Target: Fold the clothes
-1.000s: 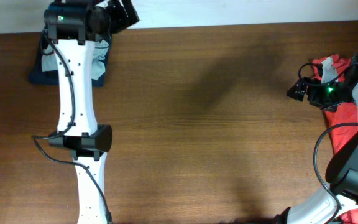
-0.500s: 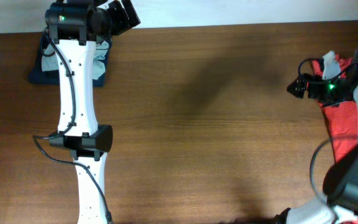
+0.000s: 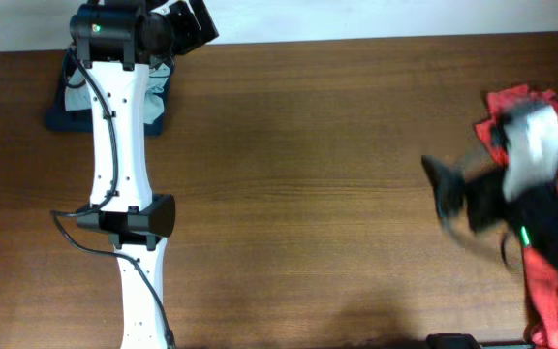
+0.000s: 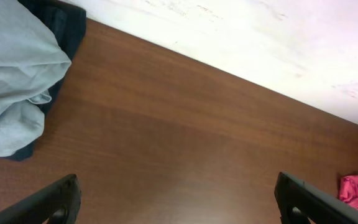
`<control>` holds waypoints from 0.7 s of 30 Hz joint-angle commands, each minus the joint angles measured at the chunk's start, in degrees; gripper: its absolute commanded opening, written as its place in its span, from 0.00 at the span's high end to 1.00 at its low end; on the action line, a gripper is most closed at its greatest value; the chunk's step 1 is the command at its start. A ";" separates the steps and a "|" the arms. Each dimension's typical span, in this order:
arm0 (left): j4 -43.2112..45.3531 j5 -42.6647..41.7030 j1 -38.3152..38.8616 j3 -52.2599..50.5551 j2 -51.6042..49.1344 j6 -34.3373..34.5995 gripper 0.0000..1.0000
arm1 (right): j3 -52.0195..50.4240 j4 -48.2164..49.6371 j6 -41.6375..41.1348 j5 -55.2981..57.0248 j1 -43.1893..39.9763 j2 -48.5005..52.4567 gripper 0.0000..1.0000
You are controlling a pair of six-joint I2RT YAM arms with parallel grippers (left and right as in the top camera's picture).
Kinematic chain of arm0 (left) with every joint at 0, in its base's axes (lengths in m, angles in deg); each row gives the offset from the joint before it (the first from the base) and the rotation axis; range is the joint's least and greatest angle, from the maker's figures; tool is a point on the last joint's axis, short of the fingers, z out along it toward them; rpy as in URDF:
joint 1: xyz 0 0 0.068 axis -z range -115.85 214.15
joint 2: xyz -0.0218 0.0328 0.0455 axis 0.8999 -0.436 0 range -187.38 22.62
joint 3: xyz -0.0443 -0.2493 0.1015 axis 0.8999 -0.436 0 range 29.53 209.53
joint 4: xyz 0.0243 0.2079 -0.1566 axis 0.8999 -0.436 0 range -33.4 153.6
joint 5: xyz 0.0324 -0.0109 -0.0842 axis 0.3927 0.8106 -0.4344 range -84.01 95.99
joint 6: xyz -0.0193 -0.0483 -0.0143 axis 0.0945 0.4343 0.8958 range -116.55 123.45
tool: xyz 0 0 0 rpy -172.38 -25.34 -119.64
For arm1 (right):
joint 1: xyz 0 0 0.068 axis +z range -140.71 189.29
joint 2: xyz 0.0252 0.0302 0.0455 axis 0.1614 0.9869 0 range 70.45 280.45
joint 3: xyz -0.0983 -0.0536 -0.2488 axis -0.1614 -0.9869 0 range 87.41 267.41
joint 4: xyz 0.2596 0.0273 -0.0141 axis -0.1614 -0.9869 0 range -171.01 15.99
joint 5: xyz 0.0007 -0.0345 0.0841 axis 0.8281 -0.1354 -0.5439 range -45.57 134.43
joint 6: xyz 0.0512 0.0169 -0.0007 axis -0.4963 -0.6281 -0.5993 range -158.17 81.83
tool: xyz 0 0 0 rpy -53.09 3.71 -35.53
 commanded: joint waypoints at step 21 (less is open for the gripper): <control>0.07 0.63 0.02 -0.13 -0.39 -0.31 0.01 | -34.27 10.29 0.31 2.12 3.17 -46.14 0.01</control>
